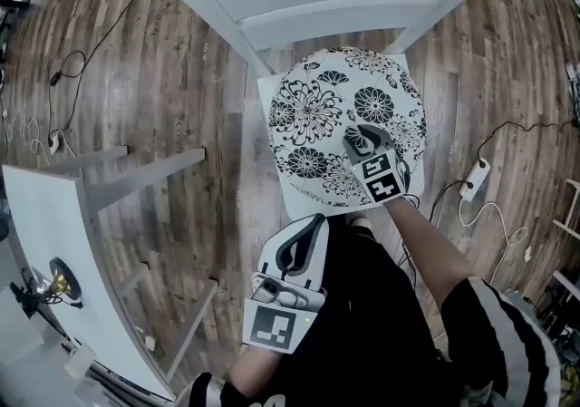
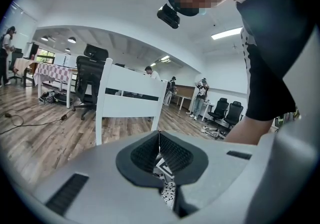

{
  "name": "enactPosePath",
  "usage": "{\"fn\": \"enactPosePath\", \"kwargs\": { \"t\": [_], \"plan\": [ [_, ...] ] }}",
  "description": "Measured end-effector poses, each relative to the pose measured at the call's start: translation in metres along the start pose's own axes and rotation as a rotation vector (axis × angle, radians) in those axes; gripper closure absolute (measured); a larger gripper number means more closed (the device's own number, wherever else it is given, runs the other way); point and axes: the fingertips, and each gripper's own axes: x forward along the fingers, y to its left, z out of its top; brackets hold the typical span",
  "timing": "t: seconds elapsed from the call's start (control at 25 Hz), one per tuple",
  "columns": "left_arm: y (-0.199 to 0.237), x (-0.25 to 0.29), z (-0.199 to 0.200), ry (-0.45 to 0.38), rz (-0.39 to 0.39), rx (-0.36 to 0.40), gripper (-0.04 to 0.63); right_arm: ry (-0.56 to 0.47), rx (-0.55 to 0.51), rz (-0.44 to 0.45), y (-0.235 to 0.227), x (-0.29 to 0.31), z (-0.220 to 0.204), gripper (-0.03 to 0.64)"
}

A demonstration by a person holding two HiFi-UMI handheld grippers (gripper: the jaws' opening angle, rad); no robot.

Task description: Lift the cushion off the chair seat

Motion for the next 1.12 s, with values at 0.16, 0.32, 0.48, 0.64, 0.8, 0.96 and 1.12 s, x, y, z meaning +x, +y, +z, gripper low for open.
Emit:
{"fn": "enactPosePath", "kwargs": {
  "t": [0.16, 0.32, 0.48, 0.64, 0.8, 0.96, 1.12],
  "plan": [
    [0.003, 0.000, -0.005, 0.017, -0.010, 0.006, 0.589, 0.042, 0.000, -0.004, 0.000, 0.015, -0.009, 0.466],
    [0.006, 0.001, -0.011, 0.034, -0.013, -0.002, 0.589, 0.047, -0.013, -0.016, -0.002, 0.023, -0.011, 0.466],
    [0.011, 0.001, -0.015, 0.041, -0.012, -0.011, 0.589, 0.030, -0.007, -0.034, -0.002, 0.024, -0.011, 0.468],
    [0.015, 0.004, -0.011, 0.030, -0.009, -0.017, 0.589, 0.037, -0.021, -0.042, -0.002, 0.022, -0.011, 0.475],
    [0.014, 0.004, -0.009, 0.028, -0.012, -0.015, 0.589, 0.031, -0.007, -0.046, -0.001, 0.022, -0.011, 0.532],
    [0.012, 0.001, -0.011, 0.025, -0.011, -0.021, 0.589, 0.039, 0.020, -0.041, 0.000, 0.021, -0.015, 0.578],
    [0.010, -0.002, -0.011, 0.021, -0.006, -0.018, 0.589, -0.005, 0.030, -0.033, -0.001, 0.013, -0.006, 0.583]
  ]
}}
